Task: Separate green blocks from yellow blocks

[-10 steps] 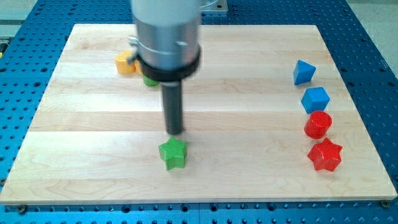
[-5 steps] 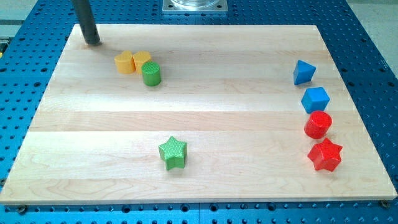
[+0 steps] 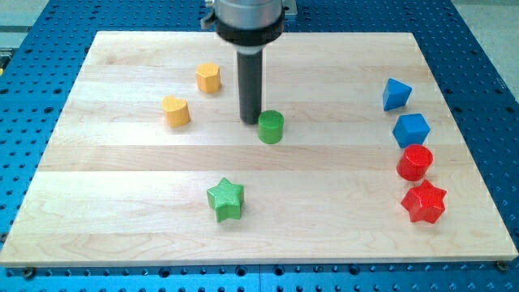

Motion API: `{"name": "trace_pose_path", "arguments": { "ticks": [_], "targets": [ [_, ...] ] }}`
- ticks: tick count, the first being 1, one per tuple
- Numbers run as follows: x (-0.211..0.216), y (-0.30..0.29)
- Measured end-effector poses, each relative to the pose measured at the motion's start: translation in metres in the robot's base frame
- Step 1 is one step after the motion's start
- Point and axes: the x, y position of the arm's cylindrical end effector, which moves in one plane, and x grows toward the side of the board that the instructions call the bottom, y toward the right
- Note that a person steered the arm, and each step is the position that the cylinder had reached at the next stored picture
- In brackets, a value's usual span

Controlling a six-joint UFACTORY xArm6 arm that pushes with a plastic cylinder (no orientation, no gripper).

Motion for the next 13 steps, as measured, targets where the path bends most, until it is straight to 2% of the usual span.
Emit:
{"name": "trace_pose_path", "arguments": {
  "ticks": [1,2,3,4,5,6,7,8,9,10,11,12,13],
  "targets": [
    [0.022,0.048],
    [0.082,0.025],
    [0.056,0.017],
    [0.046,-0.056],
    [0.12,-0.069],
    [0.082,-0.061],
    [0.018,-0.059],
    [0.03,-0.013],
    [0.096,-0.086],
    [0.091,-0.076],
    [0.03,-0.07],
    [0.038,-0.027],
    [0.063,-0.019]
  ]
}}
